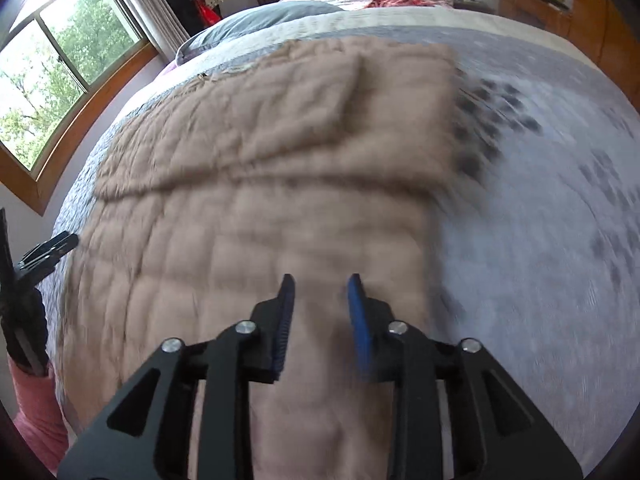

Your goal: Fold large clothes

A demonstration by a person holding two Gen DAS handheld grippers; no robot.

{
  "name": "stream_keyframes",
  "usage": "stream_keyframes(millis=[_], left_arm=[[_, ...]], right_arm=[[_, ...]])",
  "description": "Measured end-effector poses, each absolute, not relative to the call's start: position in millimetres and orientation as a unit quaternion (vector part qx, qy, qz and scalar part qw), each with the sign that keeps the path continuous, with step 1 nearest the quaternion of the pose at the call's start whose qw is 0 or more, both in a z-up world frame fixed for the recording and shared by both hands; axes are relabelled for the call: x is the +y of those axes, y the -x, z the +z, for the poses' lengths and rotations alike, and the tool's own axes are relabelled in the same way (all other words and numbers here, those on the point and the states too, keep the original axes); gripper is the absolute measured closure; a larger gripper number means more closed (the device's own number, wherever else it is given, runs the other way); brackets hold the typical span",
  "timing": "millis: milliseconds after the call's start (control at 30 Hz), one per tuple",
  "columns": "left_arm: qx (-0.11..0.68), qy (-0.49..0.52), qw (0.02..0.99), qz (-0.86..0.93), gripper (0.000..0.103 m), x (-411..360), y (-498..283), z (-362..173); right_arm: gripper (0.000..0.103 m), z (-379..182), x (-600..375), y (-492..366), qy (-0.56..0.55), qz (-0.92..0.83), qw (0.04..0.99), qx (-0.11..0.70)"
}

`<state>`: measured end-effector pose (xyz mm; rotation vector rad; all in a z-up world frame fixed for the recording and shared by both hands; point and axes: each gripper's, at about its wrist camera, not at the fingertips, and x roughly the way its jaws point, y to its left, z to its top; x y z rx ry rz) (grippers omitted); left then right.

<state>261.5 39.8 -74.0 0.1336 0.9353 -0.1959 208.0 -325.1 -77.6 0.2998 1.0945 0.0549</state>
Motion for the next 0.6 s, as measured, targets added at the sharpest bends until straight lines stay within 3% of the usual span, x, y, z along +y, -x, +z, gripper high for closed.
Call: stream_keyframes(millis=[67, 233, 600], left_arm=[[0.459, -0.062, 0.882, -0.082, 0.031, 65, -233, -75], [0.485, -0.038, 0.87, -0.082, 0.027, 102, -179, -82], [0.516, 0.021, 0.845, -0.137, 0.026, 105, -125, -110]], right_arm=[[0.063, -76, -333, -173, -0.149, 0.026, 0.844, 0.515], [0.041, -70, -343, -108, -0.145, 0.012, 0.854, 0.499], [0.041, -92, -343, -48, -0.189, 0.055, 0.838, 0.51]])
